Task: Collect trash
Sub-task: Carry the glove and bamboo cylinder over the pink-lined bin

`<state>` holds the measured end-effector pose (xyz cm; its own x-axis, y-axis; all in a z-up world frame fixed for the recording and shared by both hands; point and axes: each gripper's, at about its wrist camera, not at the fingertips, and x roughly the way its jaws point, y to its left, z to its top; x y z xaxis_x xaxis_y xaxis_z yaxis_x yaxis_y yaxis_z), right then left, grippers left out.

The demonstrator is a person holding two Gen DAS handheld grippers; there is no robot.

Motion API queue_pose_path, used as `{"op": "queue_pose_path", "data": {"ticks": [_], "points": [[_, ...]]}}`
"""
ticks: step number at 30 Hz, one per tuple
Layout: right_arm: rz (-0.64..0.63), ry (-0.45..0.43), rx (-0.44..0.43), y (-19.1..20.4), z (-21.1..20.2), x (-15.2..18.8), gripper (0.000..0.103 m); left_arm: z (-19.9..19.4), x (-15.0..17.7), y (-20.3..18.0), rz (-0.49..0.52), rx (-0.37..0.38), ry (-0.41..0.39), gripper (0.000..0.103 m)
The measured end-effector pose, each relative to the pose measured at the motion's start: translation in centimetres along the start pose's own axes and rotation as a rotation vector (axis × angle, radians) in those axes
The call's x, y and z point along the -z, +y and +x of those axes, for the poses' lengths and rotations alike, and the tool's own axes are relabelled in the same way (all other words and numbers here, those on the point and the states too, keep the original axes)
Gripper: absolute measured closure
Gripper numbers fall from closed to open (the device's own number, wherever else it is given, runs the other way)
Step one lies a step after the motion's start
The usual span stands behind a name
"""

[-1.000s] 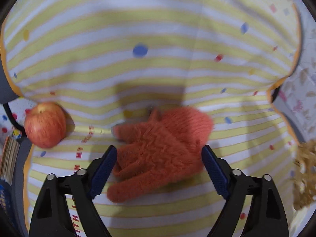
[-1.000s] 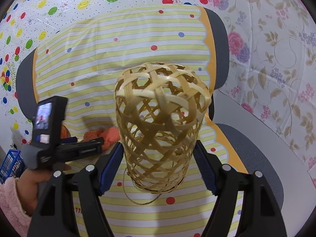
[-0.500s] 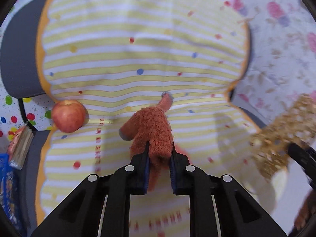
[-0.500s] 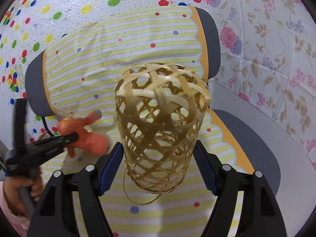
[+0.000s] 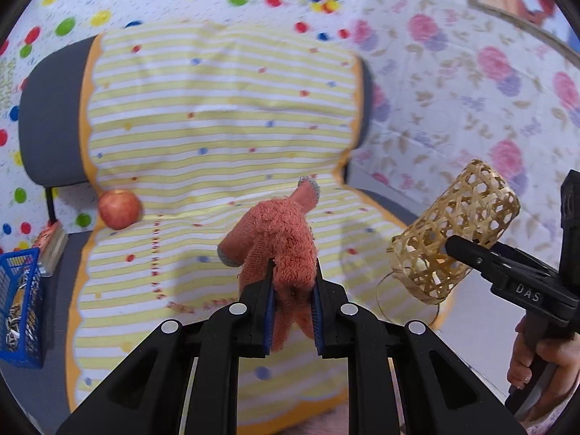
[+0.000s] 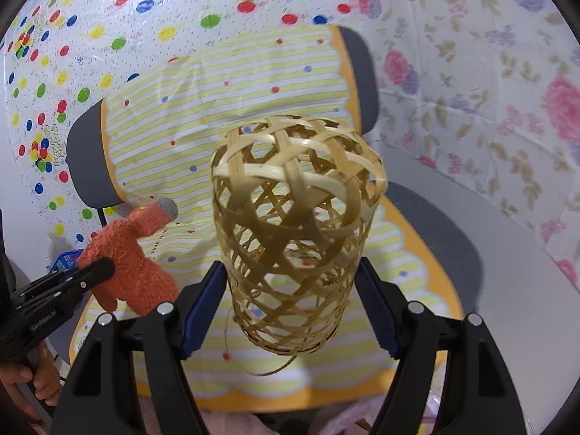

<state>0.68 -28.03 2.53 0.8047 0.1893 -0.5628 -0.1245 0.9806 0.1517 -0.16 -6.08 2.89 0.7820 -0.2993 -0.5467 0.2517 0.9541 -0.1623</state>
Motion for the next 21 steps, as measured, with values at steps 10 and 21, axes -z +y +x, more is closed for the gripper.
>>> {"op": "queue_pose_path", "data": {"ticks": [10,21], "points": [[-0.018,0.01,0.135,-3.1,-6.8,4.4,0.031,-1.4,4.3,-7.0,0.086,0.169,0.034,0.085],[0.02,0.078,0.245,-5.9,-10.9,10.9,0.031,-0.3,9.2,-13.1,0.164,0.324,0.158,0.085]]}}
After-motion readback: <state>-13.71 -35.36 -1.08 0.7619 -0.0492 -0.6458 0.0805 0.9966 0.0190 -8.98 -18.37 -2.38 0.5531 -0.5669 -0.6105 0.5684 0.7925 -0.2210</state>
